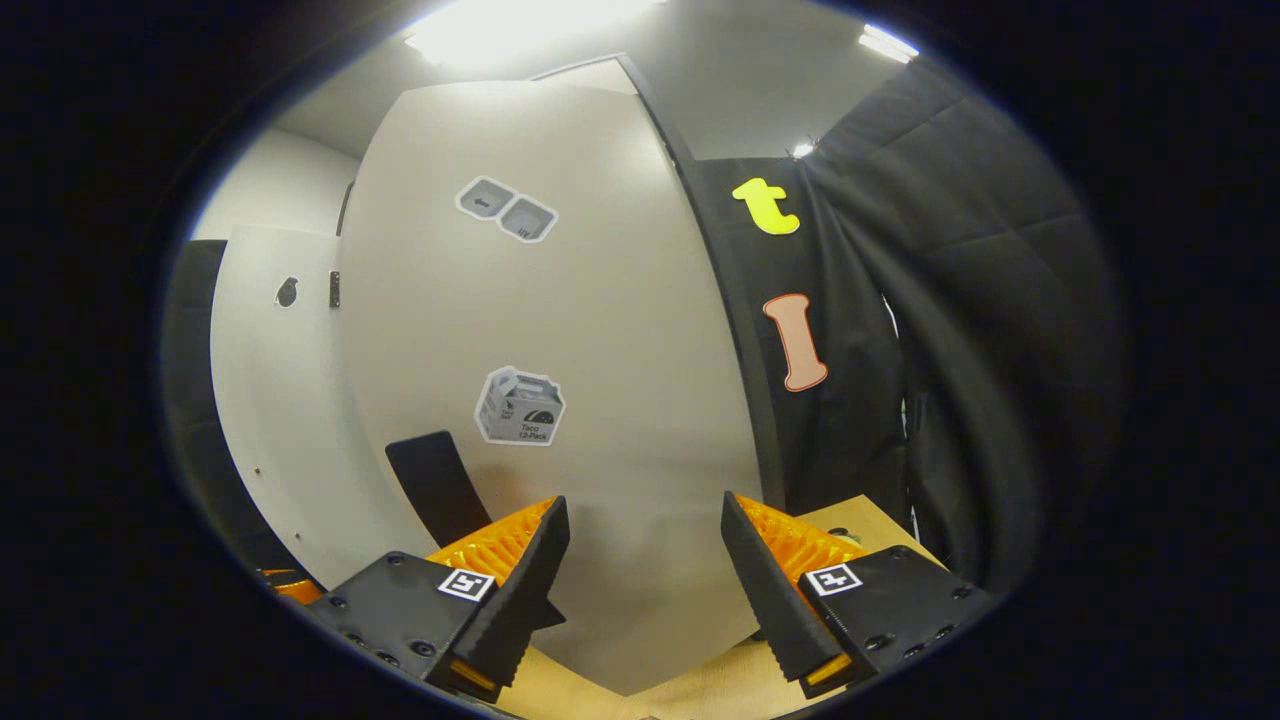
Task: Grab one shoe with the right hand and put it into the shoe cabinet, grab the other shoe with the left hand and put it into the shoe cabinet; then close the right door with the right hand and the left door with the left hand.
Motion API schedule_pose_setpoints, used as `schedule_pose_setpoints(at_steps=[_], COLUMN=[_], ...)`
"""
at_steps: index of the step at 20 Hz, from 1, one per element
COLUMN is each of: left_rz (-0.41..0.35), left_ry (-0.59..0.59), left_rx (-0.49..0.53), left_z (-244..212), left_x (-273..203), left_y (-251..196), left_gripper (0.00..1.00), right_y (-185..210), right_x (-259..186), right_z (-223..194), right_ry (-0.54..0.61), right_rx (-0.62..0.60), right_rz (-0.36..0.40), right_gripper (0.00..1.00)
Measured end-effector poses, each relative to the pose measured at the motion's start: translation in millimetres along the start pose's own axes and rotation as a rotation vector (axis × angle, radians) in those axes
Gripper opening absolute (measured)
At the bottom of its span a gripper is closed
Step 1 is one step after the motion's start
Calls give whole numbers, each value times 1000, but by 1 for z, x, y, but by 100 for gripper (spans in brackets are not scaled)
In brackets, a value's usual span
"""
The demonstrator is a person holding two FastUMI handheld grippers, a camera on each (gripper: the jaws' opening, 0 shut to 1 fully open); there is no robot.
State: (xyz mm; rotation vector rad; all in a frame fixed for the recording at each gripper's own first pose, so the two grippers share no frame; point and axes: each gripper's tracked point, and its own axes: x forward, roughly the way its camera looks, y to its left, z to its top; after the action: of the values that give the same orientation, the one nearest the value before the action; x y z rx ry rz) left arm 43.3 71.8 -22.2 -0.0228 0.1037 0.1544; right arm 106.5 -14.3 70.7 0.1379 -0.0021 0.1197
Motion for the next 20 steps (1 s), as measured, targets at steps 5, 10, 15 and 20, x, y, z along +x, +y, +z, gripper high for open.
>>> schedule_pose_setpoints(at_steps=[5,10,15,20], left_rz=[109,183,150,68], left_ry=[-36,-89,-168,-201], left_rx=[-28,-25,-106,-23], left_z=[13,40,83,108], left_x=[-14,-5,31,64], left_y=[69,135,167,174], left_gripper=[91,91,91,91], right_y=[0,-12,-8,-2], right_x=[-4,-19,-33,-40], right_z=[3,7,4,-4], right_ry=[-11,-32,-39,-26], right_rx=[-85,-93,-92,-100], right_rz=[-51,-110,-138,-144], right_gripper=[97,97,97,97])
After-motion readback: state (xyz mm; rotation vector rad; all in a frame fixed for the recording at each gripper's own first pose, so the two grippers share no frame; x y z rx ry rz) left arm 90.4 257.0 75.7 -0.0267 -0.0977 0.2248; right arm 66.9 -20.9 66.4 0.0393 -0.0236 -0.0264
